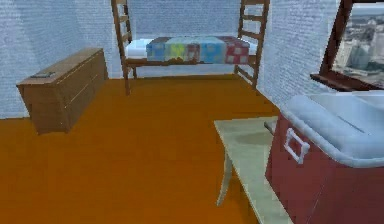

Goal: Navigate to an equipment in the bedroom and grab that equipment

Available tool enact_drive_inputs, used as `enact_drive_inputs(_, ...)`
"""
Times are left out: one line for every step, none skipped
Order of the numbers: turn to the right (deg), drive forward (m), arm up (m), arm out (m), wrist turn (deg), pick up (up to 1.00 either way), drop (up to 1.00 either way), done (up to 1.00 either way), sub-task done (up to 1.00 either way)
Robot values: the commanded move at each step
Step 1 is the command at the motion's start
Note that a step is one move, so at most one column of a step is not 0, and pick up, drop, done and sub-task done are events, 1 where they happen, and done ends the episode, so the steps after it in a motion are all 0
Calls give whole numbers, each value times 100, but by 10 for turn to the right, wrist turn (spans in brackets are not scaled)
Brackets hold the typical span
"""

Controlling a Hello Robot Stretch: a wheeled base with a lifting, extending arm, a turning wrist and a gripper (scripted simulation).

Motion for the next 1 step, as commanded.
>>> enact_drive_inputs(-150,0,0,0,0,0,0,0,0)
